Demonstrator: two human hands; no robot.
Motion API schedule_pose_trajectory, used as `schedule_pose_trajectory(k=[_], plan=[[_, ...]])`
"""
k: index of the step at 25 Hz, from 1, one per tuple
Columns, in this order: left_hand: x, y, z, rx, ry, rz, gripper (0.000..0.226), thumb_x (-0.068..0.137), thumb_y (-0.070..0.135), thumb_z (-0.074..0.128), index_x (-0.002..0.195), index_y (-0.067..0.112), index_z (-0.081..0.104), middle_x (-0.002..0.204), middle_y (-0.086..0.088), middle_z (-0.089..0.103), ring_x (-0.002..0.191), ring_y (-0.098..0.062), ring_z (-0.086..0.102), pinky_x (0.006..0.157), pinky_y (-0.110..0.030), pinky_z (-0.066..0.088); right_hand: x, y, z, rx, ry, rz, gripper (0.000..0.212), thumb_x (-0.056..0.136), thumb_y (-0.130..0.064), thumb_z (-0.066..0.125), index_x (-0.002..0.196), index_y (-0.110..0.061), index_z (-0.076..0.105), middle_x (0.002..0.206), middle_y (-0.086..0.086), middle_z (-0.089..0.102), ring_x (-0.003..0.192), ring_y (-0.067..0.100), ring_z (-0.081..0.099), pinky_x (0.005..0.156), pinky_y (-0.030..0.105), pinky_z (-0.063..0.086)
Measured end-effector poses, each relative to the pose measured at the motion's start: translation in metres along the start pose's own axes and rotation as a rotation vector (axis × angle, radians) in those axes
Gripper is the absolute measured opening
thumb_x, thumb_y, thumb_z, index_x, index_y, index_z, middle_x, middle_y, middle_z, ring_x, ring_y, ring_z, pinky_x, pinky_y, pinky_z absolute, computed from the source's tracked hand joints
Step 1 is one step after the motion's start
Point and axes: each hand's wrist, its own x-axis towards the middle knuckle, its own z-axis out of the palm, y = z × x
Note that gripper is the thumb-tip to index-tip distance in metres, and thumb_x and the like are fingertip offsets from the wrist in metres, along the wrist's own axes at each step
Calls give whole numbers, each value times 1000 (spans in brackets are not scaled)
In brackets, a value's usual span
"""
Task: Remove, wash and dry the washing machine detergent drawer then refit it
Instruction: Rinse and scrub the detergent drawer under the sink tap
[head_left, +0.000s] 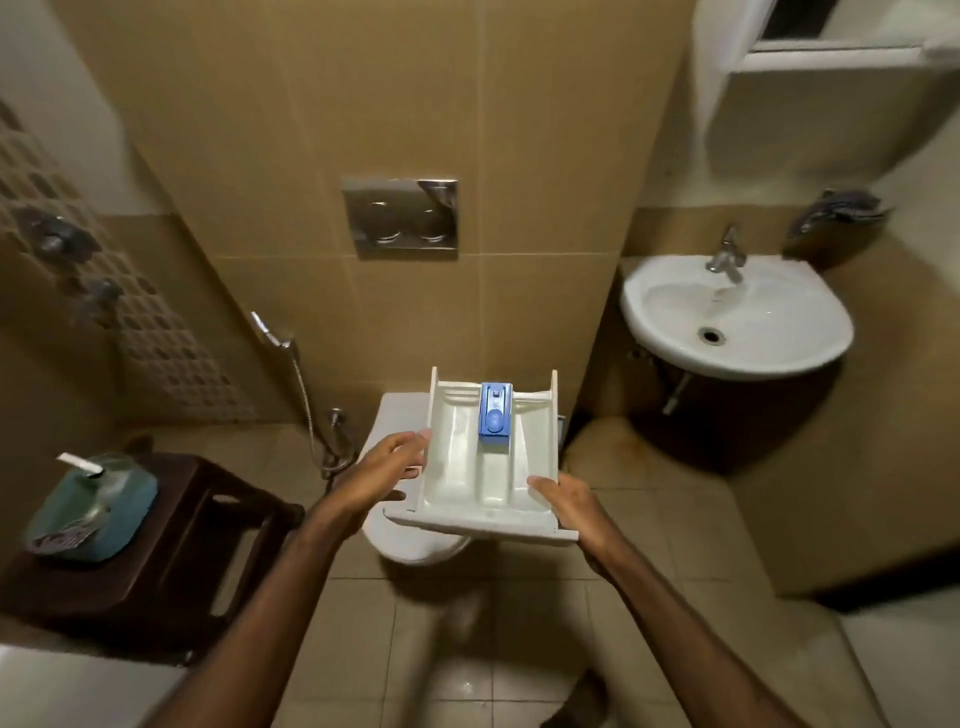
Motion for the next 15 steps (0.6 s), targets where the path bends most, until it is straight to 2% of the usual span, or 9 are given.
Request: schedule_pose_trajectory(k=[2, 4, 6, 9, 11, 12, 13, 14, 15], plan=[[35, 32, 38, 1, -137, 15, 60, 88, 78, 56, 130, 35, 63, 112, 8, 73, 103, -11, 71, 88, -40, 60, 13, -3, -51, 8, -11, 23, 28, 103, -22, 59, 122, -2, 66, 116, 15, 74, 107, 28, 72, 94, 41, 57], [64, 66, 82, -16, -191, 46, 56, 89, 76, 58, 124, 33, 68, 102, 5, 76, 93, -13, 74, 78, -34, 63, 27, -4, -105, 35, -25, 28, 19, 103, -23, 59, 113, -9, 68, 106, 8, 75, 89, 10, 75, 73, 21, 58], [83, 95, 121, -23, -219, 46, 53, 92, 70, 58, 127, 31, 67, 113, 1, 77, 105, -21, 74, 79, -36, 63, 40, -6, -155, 41, -45, 49, 20, 103, -28, 60, 110, -12, 68, 102, 3, 75, 81, 1, 74, 65, 13, 53], [102, 126, 171, -49, -258, 29, 48, 98, 59, 58, 132, 26, 66, 120, -3, 77, 111, -27, 74, 87, -43, 62, 56, -10, -220, 90, -79, 95, 39, 99, -40, 65, 122, -9, 70, 109, 2, 79, 98, 15, 76, 83, 27, 60], [111, 142, 194, -87, -276, 39, 47, 100, 55, 58, 133, 23, 66, 119, -8, 77, 107, -28, 76, 78, -40, 63, 65, -13, -256, 174, -105, 122, 48, 95, -51, 67, 124, -13, 71, 114, 2, 78, 107, 19, 75, 97, 37, 59], [116, 151, 206, -108, -288, 47, 46, 99, 53, 58, 133, 22, 66, 118, -10, 77, 104, -27, 76, 73, -38, 63, 70, -14, -273, 220, -109, 123, 52, 94, -57, 66, 127, -17, 71, 119, 2, 77, 112, 20, 73, 97, 40, 58], [120, 158, 216, -131, -294, 50, 45, 99, 52, 59, 132, 23, 67, 119, -12, 77, 103, -28, 77, 71, -37, 64, 72, -15, -288, 264, -95, 117, 56, 92, -63, 64, 129, -22, 70, 123, 1, 75, 115, 20, 71, 90, 39, 60], [127, 165, 227, -152, -289, 48, 44, 98, 51, 60, 131, 23, 68, 120, -14, 76, 104, -30, 76, 74, -41, 65, 74, -15, -304, 303, -62, 122, 59, 91, -70, 60, 129, -26, 69, 124, 1, 75, 115, 19, 71, 81, 36, 61], [134, 170, 238, -176, -277, 45, 42, 99, 50, 61, 131, 23, 68, 123, -16, 75, 109, -35, 74, 85, -49, 64, 75, -14, -318, 341, -10, 135, 60, 91, -73, 54, 128, -28, 68, 122, 1, 75, 113, 19, 72, 78, 35, 60]])
